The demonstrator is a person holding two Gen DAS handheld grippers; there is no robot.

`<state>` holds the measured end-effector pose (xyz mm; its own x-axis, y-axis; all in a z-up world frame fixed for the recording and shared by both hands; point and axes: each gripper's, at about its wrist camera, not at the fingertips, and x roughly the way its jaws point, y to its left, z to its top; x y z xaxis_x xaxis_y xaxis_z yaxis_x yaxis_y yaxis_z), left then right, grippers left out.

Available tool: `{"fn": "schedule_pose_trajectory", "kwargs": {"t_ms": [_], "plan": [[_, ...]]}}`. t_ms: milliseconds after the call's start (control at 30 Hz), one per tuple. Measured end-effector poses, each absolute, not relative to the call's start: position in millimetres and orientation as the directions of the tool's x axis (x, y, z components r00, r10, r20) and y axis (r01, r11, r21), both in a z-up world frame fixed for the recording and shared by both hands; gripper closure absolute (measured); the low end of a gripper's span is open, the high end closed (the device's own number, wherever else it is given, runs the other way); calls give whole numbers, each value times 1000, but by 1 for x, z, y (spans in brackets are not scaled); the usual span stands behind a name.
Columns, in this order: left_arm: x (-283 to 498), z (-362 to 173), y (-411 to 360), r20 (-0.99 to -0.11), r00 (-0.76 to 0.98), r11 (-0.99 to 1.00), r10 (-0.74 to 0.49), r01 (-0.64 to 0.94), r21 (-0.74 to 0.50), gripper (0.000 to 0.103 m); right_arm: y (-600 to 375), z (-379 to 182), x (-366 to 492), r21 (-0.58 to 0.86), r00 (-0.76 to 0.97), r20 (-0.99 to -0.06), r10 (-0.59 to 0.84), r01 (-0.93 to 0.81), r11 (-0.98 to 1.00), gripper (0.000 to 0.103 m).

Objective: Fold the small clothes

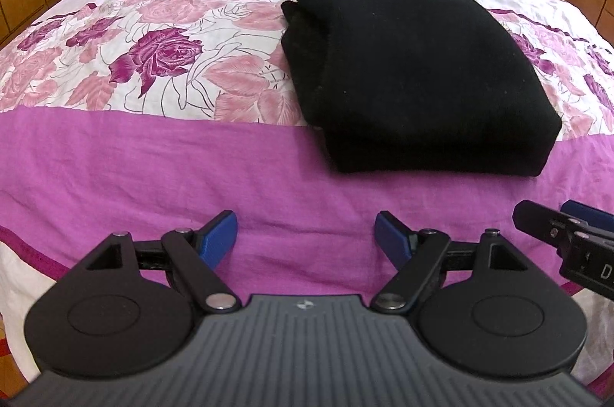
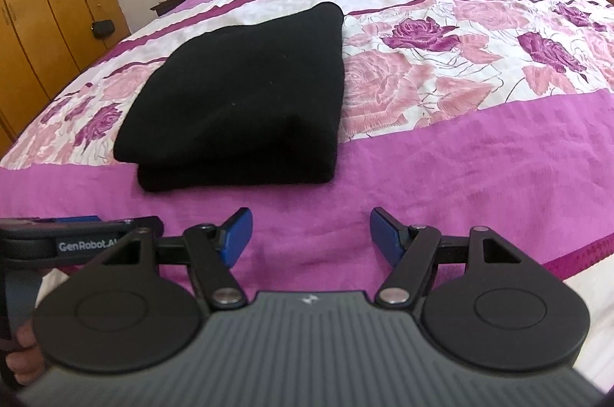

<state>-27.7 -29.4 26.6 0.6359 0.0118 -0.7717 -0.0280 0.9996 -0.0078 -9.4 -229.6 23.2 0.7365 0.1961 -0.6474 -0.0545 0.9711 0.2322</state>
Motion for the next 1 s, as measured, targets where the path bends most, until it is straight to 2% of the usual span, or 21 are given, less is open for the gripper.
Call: {"fn": "schedule_pose_trajectory", "kwargs": {"t_ms": [1000], "plan": [[-27, 26, -33, -764, 645, 1000, 5, -9, -1, 19, -230, 23, -9, 239, 735, -649, 198, -50, 970, 33]]}}
